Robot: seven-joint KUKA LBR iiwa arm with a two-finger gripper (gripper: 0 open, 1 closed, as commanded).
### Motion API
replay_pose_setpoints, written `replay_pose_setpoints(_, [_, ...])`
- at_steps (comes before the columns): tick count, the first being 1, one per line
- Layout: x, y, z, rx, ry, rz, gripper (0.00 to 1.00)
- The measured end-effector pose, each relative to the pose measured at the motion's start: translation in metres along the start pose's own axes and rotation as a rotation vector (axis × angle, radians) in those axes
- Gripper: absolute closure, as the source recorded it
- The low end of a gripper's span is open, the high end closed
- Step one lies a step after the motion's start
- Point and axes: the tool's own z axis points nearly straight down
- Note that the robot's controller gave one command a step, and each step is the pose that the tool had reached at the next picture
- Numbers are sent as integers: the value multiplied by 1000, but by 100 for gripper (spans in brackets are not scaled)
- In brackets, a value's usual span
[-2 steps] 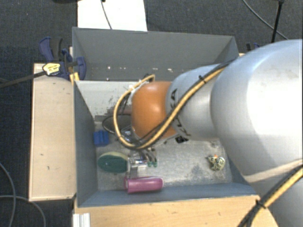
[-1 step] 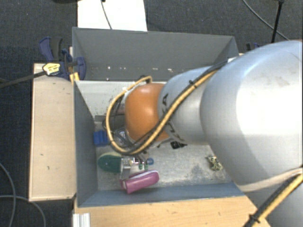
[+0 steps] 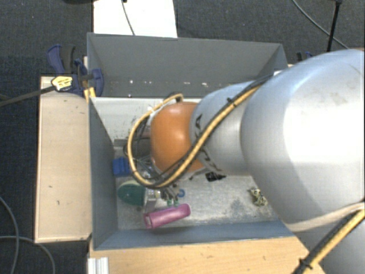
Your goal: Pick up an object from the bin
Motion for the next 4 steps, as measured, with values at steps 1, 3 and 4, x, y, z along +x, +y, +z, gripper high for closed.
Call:
replay_pose_setpoints(1, [0,0,0,0,0,1,100])
replay_pose_setpoints(3, [20,18,-5,-5,-20,-202,100])
replay_pose_setpoints(4, [-36,-55,-3,0,-3,-189,100])
